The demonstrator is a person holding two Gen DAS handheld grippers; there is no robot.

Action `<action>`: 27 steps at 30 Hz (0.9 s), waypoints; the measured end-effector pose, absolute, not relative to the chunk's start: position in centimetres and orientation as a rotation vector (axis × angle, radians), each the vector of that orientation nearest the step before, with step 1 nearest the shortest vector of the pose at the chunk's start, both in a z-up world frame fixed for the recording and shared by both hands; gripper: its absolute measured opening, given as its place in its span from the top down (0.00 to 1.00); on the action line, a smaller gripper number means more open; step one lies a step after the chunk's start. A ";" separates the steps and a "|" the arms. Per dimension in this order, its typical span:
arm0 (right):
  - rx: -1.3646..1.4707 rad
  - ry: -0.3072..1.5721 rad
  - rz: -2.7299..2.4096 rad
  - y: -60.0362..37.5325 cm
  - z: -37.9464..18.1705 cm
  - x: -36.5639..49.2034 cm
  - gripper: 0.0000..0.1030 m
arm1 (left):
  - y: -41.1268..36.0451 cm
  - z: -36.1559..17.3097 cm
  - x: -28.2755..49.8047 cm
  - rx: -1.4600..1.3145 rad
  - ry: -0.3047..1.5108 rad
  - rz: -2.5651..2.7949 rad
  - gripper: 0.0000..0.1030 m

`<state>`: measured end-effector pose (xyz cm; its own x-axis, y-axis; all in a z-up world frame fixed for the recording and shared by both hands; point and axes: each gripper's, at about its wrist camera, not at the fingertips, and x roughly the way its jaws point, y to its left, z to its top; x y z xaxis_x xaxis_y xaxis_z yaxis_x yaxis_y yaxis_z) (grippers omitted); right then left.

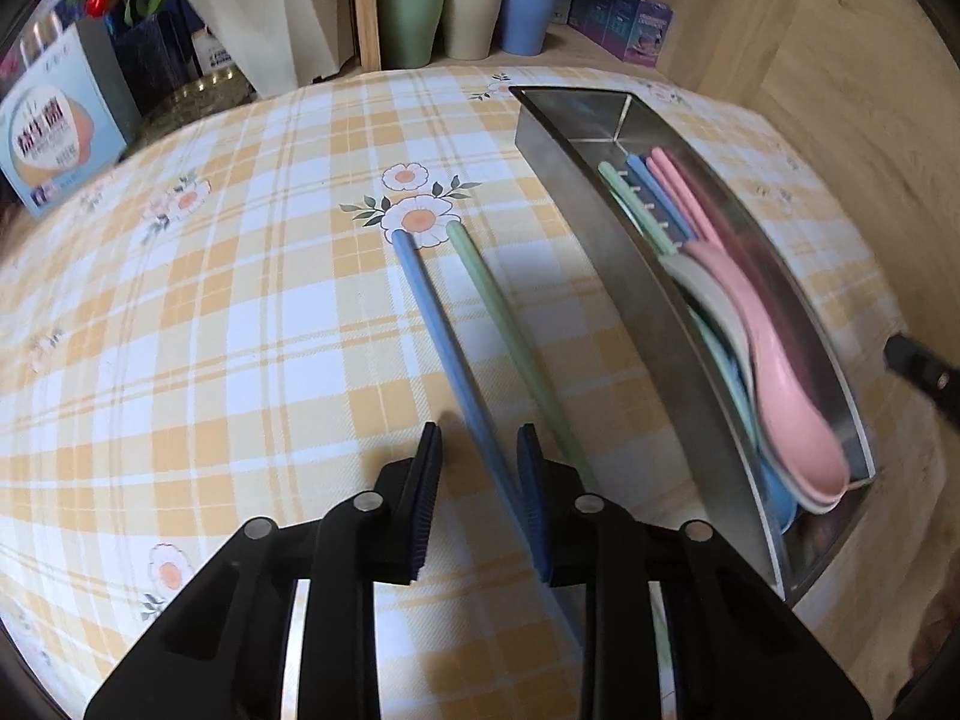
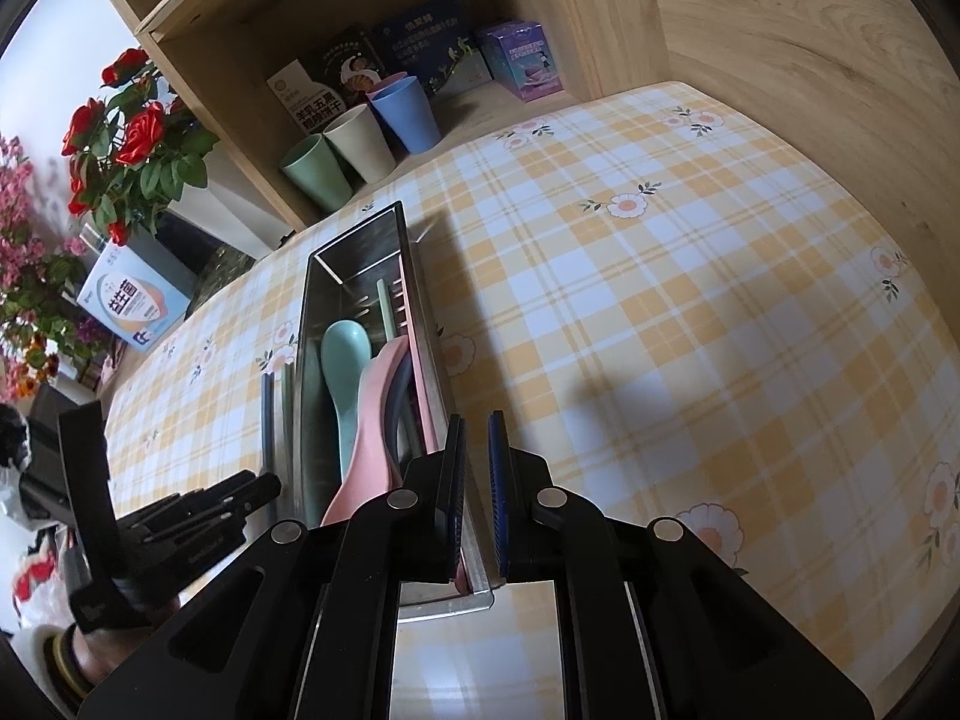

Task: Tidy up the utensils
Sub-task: 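Close the left tool on the blue chopstick and lift it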

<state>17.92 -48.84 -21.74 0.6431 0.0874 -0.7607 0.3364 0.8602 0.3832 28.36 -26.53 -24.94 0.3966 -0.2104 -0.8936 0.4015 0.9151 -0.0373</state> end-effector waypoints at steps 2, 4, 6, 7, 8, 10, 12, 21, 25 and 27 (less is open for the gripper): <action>0.530 0.871 -0.149 -48.7 -21.7 17.9 0.92 | -26.4 -24.9 28.1 0.204 1.089 -0.387 0.92; 0.525 0.874 -0.148 -48.4 -21.7 17.8 0.92 | -26.0 -24.9 28.0 0.186 1.087 -0.401 0.95; 0.515 0.879 -0.149 -48.1 -21.7 17.7 0.92 | -25.5 -24.9 28.0 0.155 1.090 -0.423 0.95; 0.513 0.882 -0.148 -47.9 -21.6 17.7 0.92 | -25.1 -24.9 28.0 0.134 1.096 -0.432 0.95; 0.512 0.884 -0.145 -47.9 -21.6 17.8 0.92 | -24.9 -24.8 28.0 0.123 1.096 -0.433 0.95; 0.504 0.888 -0.133 -47.4 -21.4 17.9 0.92 | -24.0 -24.6 27.8 0.103 1.091 -0.425 0.95; 0.490 0.890 -0.123 -46.8 -21.2 18.0 0.92 | -23.1 -24.3 27.9 0.076 1.091 -0.414 0.95; 0.440 0.909 -0.062 -42.6 -20.3 19.0 0.92 | -18.1 -21.2 28.2 -0.013 1.027 -0.385 0.95; 0.411 0.924 -0.031 -39.9 -20.0 19.6 0.92 | -15.6 -20.1 27.5 -0.028 1.004 -0.383 0.95; 0.398 0.933 -0.019 -38.5 -19.9 19.8 0.92 | -14.2 -19.7 27.3 -0.044 0.992 -0.374 0.95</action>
<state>19.77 -38.51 -19.85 0.6009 0.1542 -0.7843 0.1861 0.9273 0.3249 27.27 -14.24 -19.65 0.4889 -0.3281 -0.8083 0.2880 0.9353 -0.2054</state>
